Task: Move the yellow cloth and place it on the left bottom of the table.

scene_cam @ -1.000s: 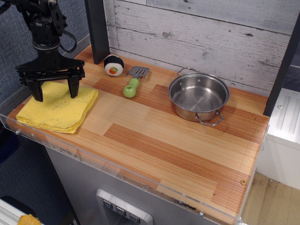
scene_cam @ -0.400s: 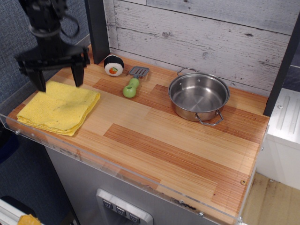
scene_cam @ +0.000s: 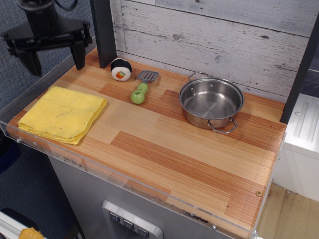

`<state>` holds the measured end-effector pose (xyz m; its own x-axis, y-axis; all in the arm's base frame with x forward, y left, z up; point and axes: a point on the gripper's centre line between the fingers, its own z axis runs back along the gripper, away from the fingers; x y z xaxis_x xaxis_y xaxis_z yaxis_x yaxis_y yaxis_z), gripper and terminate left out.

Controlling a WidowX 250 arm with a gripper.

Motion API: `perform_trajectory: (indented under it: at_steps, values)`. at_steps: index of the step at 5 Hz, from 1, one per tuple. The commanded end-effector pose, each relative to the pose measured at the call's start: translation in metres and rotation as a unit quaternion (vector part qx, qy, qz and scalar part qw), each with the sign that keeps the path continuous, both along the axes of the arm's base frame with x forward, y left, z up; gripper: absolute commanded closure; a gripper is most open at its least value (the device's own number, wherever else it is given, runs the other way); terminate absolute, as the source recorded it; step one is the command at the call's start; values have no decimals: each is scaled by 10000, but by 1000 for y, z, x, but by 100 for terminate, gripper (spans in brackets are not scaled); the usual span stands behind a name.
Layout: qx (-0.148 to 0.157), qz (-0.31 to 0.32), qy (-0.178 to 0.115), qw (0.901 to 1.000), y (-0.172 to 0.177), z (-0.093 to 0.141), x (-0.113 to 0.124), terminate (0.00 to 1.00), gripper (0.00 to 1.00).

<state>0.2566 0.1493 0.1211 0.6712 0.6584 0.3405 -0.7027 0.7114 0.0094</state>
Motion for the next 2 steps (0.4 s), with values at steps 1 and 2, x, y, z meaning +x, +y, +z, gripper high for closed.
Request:
perform_trajectory:
  at_steps: [1,2]
  values:
    - [99,-18,-160,9998,-3,11,-10,0,0]
    - [99,-18,-160,9998,-3,11,-10,100,0]
